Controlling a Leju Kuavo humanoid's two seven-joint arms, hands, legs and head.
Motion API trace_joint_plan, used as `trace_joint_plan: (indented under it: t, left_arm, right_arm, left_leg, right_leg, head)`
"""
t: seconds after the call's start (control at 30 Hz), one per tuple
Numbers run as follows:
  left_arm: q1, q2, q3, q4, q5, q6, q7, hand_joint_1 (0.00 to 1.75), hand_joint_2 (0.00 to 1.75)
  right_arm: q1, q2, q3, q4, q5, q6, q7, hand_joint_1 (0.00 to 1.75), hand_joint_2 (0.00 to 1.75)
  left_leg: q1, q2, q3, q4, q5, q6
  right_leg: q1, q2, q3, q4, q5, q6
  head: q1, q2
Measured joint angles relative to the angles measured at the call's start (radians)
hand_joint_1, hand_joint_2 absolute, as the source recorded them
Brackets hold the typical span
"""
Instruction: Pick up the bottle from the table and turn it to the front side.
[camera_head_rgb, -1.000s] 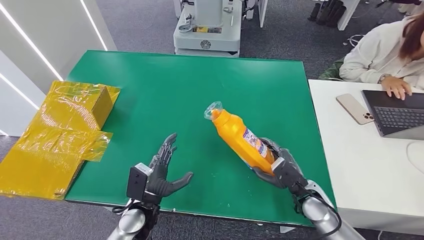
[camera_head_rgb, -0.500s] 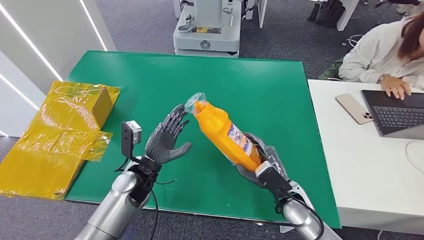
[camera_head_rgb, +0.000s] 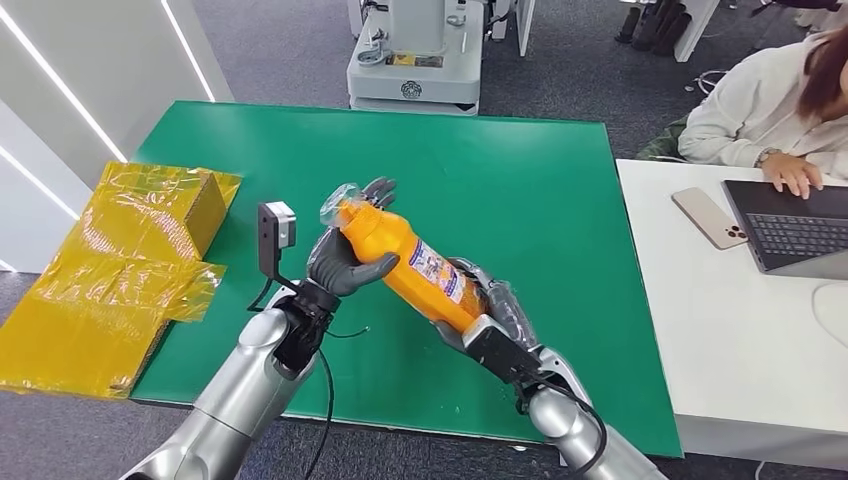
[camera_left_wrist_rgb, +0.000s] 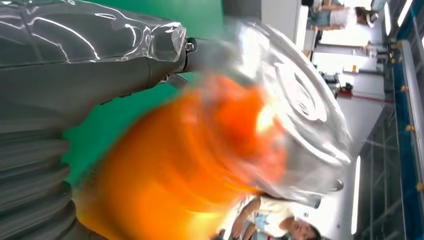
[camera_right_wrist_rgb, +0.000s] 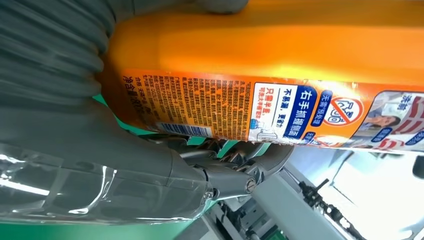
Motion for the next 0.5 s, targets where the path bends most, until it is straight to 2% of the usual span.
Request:
trace_joint_plan:
  t: [0.33,0.37,0.47,0.5]
  left_arm:
    - [-0.021,-0.003,0.0,0.045,0.043,-0.035,0.041,0.0,1.75]
    - [-0.021,-0.003,0.0,0.045,0.044,-0.034,0.043,0.18,1.75]
    - [-0.021,-0.006,0.0,0.045,0.045,-0.029,0.047,1.49,1.75]
    - [-0.021,-0.007,-0.001,0.045,0.045,-0.027,0.048,1.75,1.75]
  right_arm:
    - [-0.038,0.036,0.024,0.125,0.009,-0.032,-0.009,1.75,1.75]
    - [-0.039,0.037,0.024,0.131,0.009,-0.036,-0.01,1.75,1.75]
    - [-0.039,0.037,0.024,0.14,0.009,-0.047,-0.011,1.75,1.75]
    - [-0.039,0.037,0.024,0.142,0.009,-0.05,-0.011,1.75,1.75]
  left_leg:
    - [0.0,0.0,0.0,0.0,0.001,-0.001]
    - [0.0,0.0,0.0,0.0,0.001,-0.001]
    - [0.0,0.0,0.0,0.0,0.001,-0.001]
    - [0.0,0.0,0.0,0.0,0.001,-0.001]
  right_leg:
    - [0.0,0.0,-0.001,0.0,0.0,0.0]
    - [0.0,0.0,-0.001,0.0,0.0,0.0]
    - [0.0,0.0,-0.001,0.0,0.0,0.0]
    - [0.0,0.0,-0.001,0.0,0.0,0.0]
  head:
    - [0.0,0.0]
    - [0.0,0.0]
    - [0.0,0.0]
    - [0.0,0.0]
